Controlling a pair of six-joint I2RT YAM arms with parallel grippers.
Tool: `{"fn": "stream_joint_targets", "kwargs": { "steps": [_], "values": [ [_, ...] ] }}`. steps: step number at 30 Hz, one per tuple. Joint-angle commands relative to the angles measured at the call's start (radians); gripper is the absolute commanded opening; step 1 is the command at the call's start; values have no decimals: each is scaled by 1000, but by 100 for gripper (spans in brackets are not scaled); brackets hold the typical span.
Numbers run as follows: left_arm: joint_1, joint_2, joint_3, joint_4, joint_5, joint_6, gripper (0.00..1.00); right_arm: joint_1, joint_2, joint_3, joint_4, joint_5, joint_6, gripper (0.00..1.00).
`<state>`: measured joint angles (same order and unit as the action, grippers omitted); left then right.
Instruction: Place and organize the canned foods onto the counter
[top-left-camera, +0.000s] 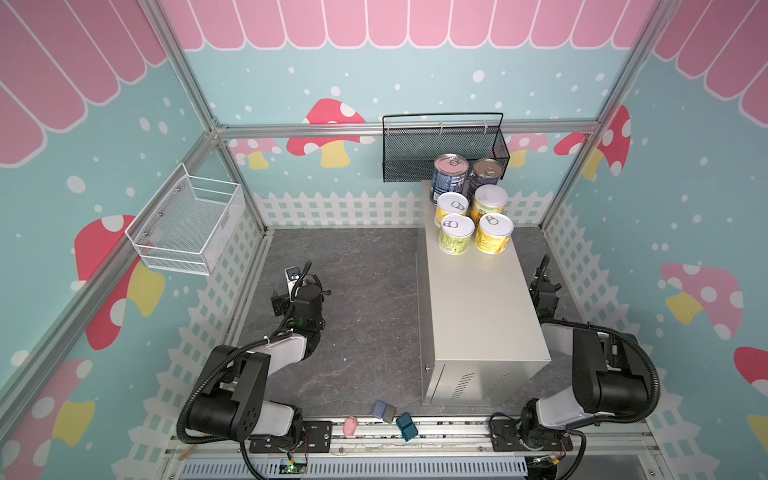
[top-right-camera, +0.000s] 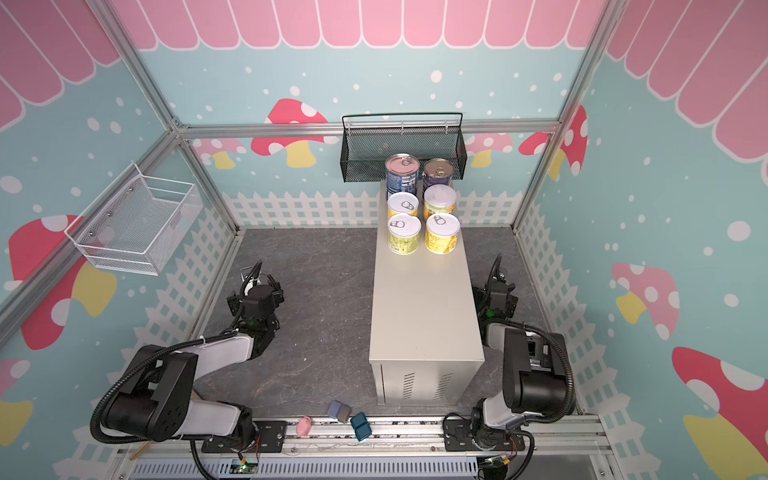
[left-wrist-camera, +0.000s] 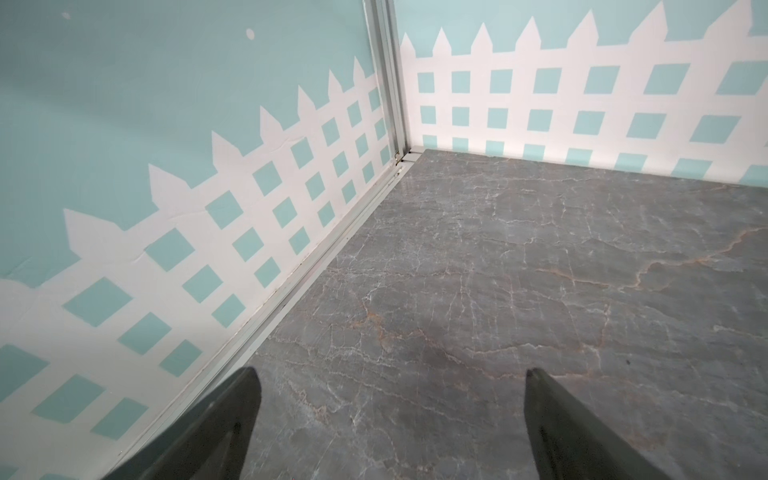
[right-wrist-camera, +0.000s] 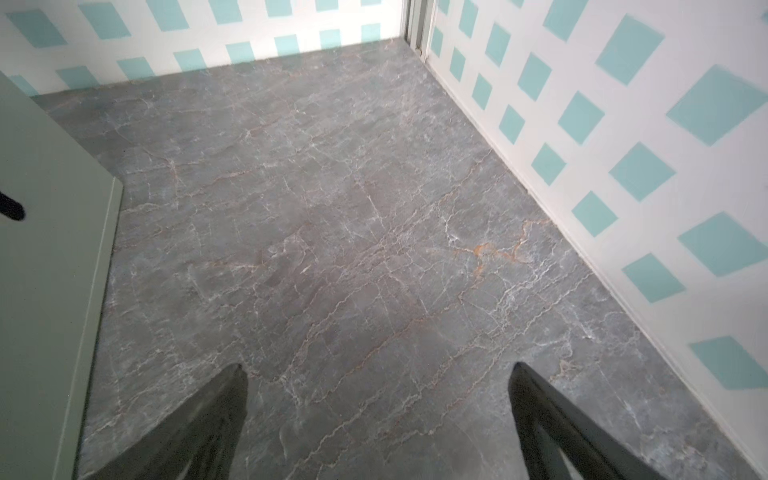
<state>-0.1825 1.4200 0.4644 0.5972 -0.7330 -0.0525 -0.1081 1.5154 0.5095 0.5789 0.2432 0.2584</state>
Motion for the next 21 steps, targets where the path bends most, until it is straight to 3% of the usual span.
{"fn": "stream_joint_targets", "kwargs": {
  "steps": [1, 6, 9, 15, 19, 21],
  "values": [
    [14, 18, 11, 57, 98, 42, 100, 21, -21, -37, 140, 95, -43, 99],
    [34, 28, 25, 39, 131, 10, 100, 42, -40, -129, 334, 65, -72, 100],
    [51, 82, -83, 312, 221, 21, 100, 86, -34, -146, 388, 100, -115, 99],
    [75, 70, -74, 258, 282, -7, 100, 157, -21, -213, 552, 120, -212, 99],
    [89, 147, -100, 394, 314, 13, 100, 166, -17, -219, 572, 115, -228, 100],
    [108, 109, -76, 285, 360, -26, 98, 166, -17, -221, 574, 111, -228, 99]
  ]
}}
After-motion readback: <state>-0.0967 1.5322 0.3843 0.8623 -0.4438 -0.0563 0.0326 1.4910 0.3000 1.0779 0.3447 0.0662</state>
